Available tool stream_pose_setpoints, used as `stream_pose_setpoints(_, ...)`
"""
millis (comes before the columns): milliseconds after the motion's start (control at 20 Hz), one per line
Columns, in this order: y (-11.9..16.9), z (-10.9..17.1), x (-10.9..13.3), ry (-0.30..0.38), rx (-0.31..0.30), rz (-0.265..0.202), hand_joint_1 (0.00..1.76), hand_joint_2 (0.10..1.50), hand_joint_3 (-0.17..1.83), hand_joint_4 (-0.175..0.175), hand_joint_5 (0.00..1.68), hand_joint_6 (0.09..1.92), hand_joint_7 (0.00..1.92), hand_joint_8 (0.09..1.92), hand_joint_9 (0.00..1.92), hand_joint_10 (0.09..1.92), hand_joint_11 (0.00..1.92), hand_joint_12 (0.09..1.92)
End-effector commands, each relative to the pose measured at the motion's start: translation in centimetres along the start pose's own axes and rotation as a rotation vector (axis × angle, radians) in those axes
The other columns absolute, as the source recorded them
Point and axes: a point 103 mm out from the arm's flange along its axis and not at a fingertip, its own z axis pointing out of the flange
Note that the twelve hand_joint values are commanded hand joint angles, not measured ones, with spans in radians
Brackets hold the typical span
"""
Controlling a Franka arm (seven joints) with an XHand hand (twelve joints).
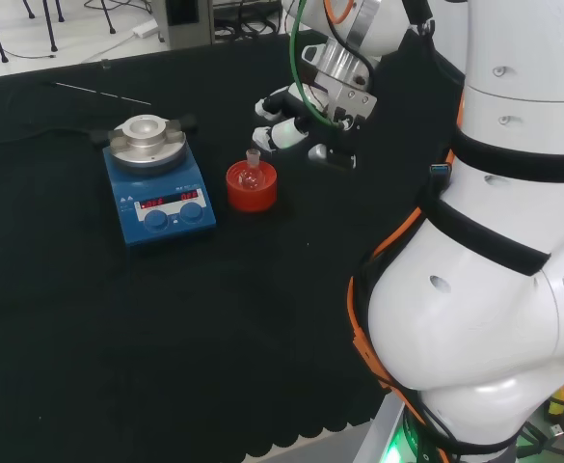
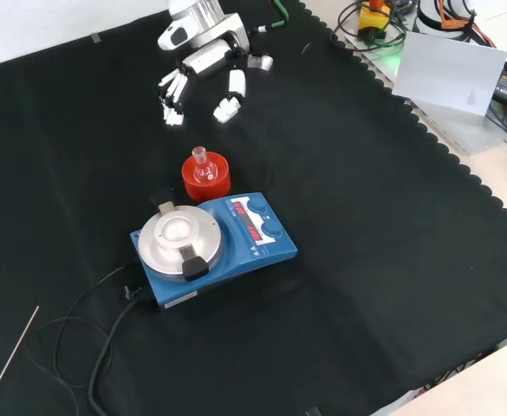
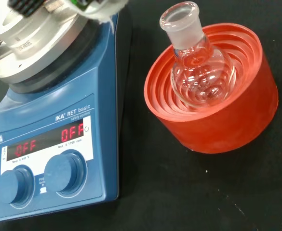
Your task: Pick up the round-bottom flask.
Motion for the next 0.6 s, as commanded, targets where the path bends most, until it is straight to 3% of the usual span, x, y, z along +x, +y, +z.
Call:
stream_pose_setpoints(50, 0.6, 1.3, -1.1, 0.036, 0.001, 0.011, 0.84, 0.66, 0.75, -0.006, 0.54, 0.09, 0.33, 0.57, 0.46, 0.59, 0.0, 1.34)
stream_pose_setpoints(600, 1.4, 3.5, -2.0, 0.154, -0.017, 0.049, 0.77, 0.65, 0.67, -0.005, 0.53, 0.09, 0.33, 0.57, 0.46, 0.6, 0.0, 1.35)
